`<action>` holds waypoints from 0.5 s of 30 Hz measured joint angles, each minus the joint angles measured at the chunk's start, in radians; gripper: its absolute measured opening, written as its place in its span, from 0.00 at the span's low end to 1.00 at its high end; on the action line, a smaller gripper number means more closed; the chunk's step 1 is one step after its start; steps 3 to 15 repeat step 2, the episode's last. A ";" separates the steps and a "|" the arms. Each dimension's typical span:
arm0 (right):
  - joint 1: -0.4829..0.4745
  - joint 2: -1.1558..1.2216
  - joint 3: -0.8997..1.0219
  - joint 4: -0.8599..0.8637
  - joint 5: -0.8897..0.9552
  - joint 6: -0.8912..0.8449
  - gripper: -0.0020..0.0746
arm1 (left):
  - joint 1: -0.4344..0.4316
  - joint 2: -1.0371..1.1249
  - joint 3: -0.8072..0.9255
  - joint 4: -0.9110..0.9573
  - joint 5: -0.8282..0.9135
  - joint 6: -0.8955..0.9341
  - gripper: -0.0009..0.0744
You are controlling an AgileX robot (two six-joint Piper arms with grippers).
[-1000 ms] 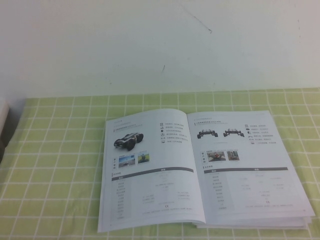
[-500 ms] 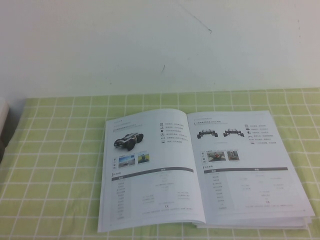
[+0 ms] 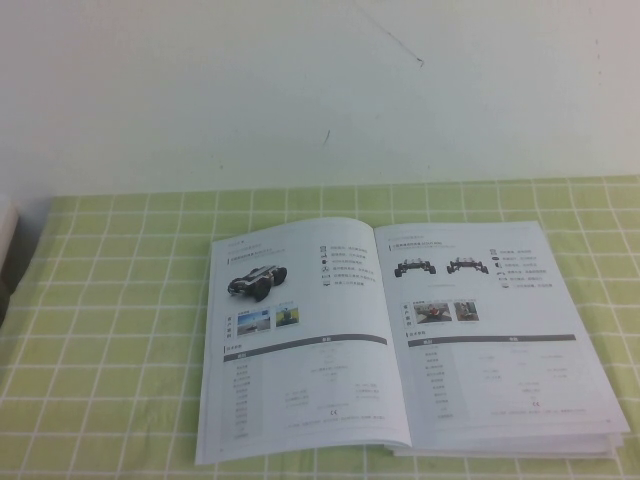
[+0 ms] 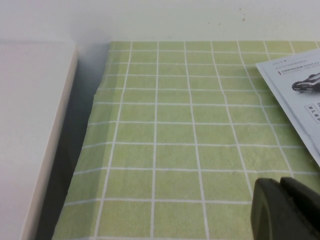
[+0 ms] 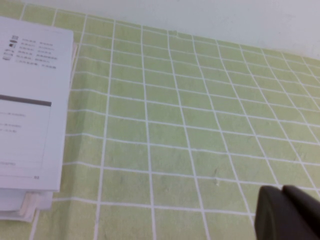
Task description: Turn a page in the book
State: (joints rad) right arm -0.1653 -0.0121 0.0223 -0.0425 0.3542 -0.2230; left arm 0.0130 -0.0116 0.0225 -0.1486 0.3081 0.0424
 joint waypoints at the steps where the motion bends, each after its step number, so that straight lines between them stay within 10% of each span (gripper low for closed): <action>1: 0.000 0.000 0.000 0.000 0.000 0.000 0.02 | 0.000 0.000 0.000 0.000 0.000 0.000 0.01; 15: 0.000 0.000 0.000 0.000 0.000 0.000 0.02 | 0.000 0.000 0.000 0.000 0.000 0.000 0.01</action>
